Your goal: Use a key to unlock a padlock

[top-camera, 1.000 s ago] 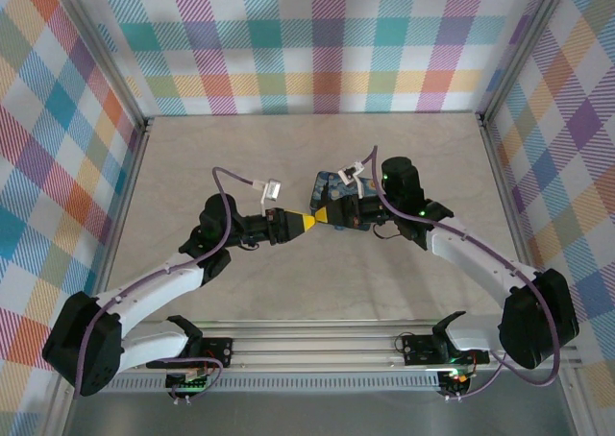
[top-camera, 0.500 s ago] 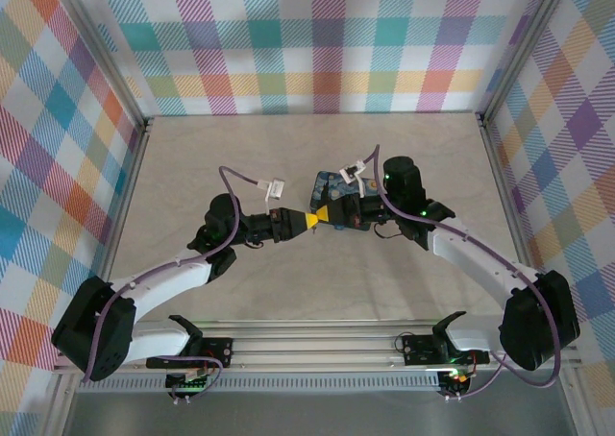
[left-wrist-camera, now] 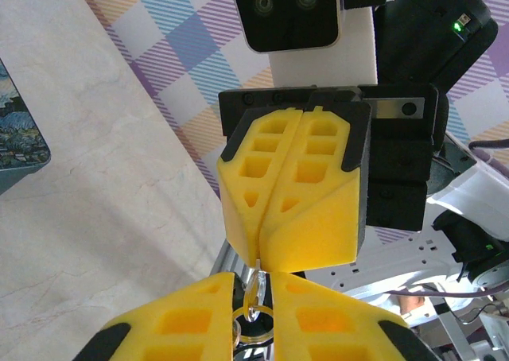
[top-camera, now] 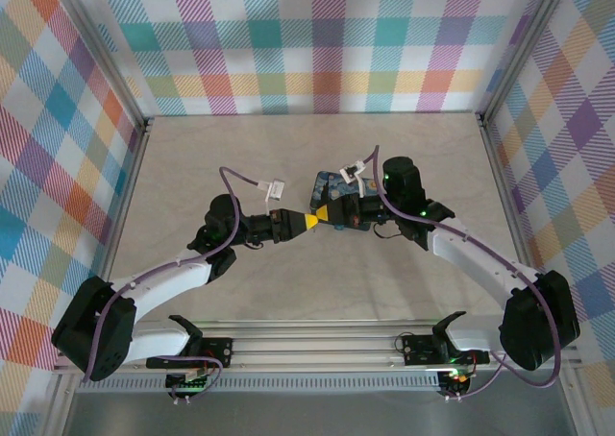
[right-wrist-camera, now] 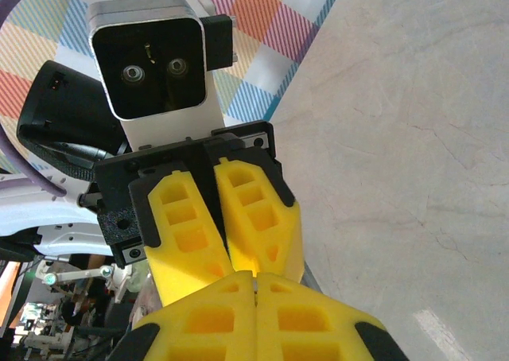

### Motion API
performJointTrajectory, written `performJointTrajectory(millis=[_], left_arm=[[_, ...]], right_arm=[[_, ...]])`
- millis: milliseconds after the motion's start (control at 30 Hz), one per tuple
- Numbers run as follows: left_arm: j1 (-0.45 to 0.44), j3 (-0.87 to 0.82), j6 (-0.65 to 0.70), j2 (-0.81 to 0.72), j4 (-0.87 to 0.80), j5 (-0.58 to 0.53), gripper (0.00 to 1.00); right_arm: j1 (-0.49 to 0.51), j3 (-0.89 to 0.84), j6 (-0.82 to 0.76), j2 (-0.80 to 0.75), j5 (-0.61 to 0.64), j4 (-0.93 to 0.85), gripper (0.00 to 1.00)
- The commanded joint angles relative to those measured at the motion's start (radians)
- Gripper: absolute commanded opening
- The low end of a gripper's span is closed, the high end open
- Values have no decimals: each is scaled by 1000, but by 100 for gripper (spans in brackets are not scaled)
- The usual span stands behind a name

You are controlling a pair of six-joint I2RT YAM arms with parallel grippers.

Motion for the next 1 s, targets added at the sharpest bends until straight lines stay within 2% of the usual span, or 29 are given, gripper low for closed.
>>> performJointTrajectory(millis=[0,67,333,367,433,467,533,633,833,967], left_arm=[[9,-2,13,6,40,22,7],[9,-1,14,5,39,21,0],[9,-11,47,-21,-19,-2,0],[9,-12,45,-21,-22,-2,3],[9,-14,44,-26,-26,-8,28],[10,-16,44,-30,-26,-11,36],[10,-17,45,-36,-28,-14,43],[9,-13,37,-29,-5,1,43],[8,-6,-11,23,69,39,32],[5,-1,-22,36,92,49,31]], right_arm=[[5,12,-22,-14,-10,13,0],[5,11,-24,-14,-10,9,0],[5,8,-32,-32,15,-10,0],[5,9,-35,-34,18,-13,0],[6,12,-44,-35,23,-24,0],[5,14,-51,-34,27,-30,0],[5,14,-58,-36,27,-39,0],[5,14,-65,-34,23,-43,0],[5,14,-64,-33,18,-38,0],[6,12,-63,-36,12,-34,0]])
